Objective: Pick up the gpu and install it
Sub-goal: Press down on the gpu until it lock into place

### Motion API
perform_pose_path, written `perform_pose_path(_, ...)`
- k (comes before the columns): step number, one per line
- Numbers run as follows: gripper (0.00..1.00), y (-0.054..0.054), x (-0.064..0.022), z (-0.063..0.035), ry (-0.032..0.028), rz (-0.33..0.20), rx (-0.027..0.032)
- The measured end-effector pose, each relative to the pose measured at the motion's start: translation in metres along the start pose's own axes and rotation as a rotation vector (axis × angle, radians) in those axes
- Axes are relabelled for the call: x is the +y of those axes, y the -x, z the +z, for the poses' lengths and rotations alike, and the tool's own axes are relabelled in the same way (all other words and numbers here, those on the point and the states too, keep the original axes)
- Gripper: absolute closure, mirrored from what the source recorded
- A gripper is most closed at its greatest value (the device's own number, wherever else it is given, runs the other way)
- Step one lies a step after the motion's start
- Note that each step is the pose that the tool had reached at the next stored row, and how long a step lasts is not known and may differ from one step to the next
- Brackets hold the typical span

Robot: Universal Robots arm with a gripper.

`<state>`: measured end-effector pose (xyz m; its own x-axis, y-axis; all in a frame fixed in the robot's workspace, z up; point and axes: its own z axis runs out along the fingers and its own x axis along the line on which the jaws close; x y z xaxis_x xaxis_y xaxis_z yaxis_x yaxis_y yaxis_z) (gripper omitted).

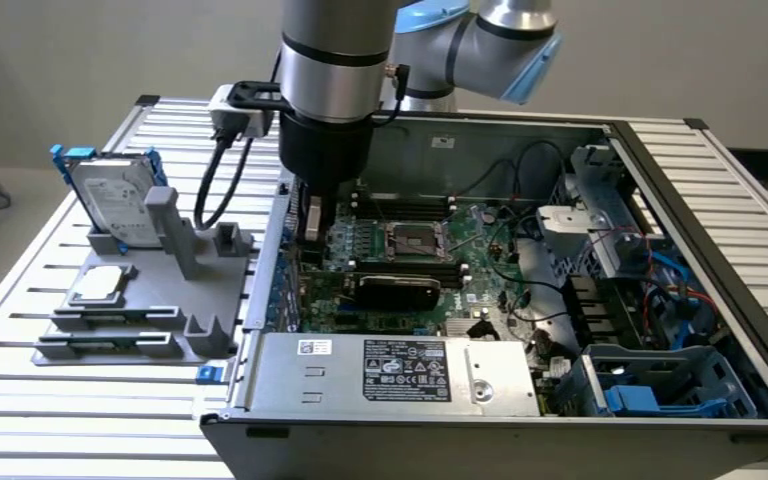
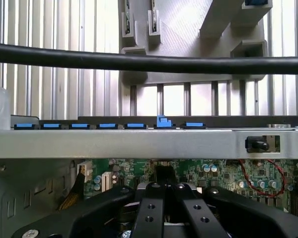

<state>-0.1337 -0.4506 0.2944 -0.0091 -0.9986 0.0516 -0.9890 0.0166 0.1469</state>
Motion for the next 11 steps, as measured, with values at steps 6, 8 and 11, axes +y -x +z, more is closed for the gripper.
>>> perform_pose_path(6,0.89,0.0001,0.0009,-0.0055,0.0302,-0.001,0.0061)
perform_pose_path(8,0.89,0.0001,0.0012,-0.0076,0.0375,0.000,0.0084)
perform_pose_path(11,0.89,0.0000,0.0013,-0.0104,0.0460,-0.001,0.0117)
